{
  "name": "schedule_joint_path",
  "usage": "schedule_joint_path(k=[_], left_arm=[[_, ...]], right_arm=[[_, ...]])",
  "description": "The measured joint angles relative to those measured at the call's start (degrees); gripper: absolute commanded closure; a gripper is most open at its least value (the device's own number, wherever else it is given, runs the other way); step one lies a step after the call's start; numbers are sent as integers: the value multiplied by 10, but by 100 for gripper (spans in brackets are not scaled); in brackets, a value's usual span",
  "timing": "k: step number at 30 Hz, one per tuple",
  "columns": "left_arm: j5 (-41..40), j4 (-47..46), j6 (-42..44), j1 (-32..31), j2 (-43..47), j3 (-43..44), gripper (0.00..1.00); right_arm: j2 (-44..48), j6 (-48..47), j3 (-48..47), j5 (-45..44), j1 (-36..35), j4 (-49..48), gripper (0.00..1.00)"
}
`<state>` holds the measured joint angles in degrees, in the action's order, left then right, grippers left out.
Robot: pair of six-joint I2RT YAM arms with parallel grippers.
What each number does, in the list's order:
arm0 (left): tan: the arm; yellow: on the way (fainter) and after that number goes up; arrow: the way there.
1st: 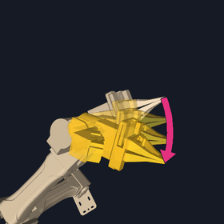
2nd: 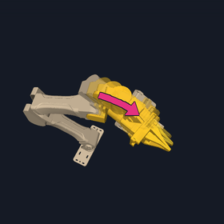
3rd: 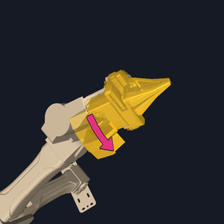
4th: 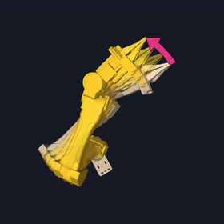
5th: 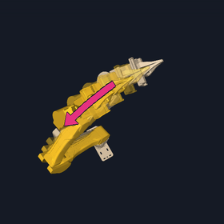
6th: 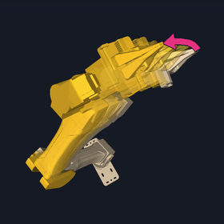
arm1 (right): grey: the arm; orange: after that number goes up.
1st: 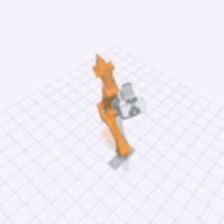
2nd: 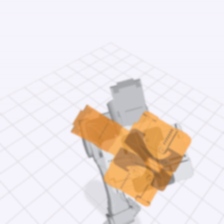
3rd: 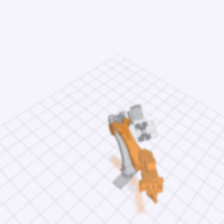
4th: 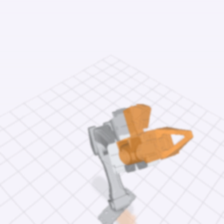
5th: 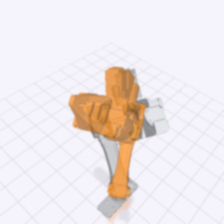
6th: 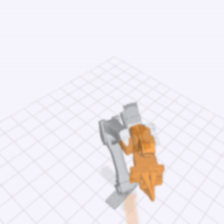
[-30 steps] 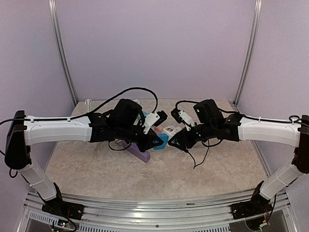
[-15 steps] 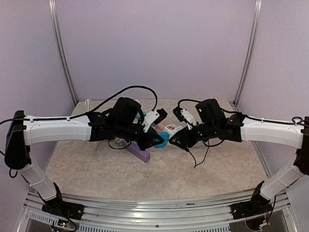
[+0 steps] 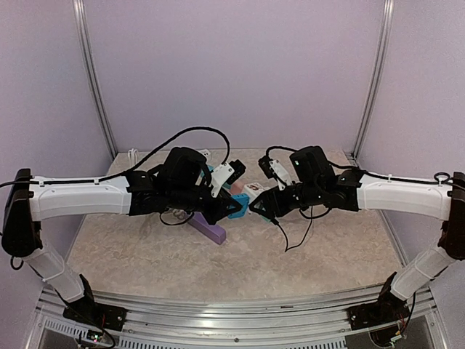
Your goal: Pull the plug off the socket
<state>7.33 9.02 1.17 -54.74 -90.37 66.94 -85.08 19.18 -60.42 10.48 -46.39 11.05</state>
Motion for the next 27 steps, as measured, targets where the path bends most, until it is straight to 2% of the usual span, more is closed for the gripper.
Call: schedule_joint_path(k=[8, 17, 27], left_arm=[[7, 4, -1, 1, 0, 0, 100], [54, 26, -1, 16, 0, 5, 100], [75, 42, -1, 21, 0, 9, 100]], right_arm=[[0, -26, 0, 8, 0, -1, 100], [0, -80, 0, 16, -5, 7, 100], [0, -92, 0, 22, -11, 13, 100]])
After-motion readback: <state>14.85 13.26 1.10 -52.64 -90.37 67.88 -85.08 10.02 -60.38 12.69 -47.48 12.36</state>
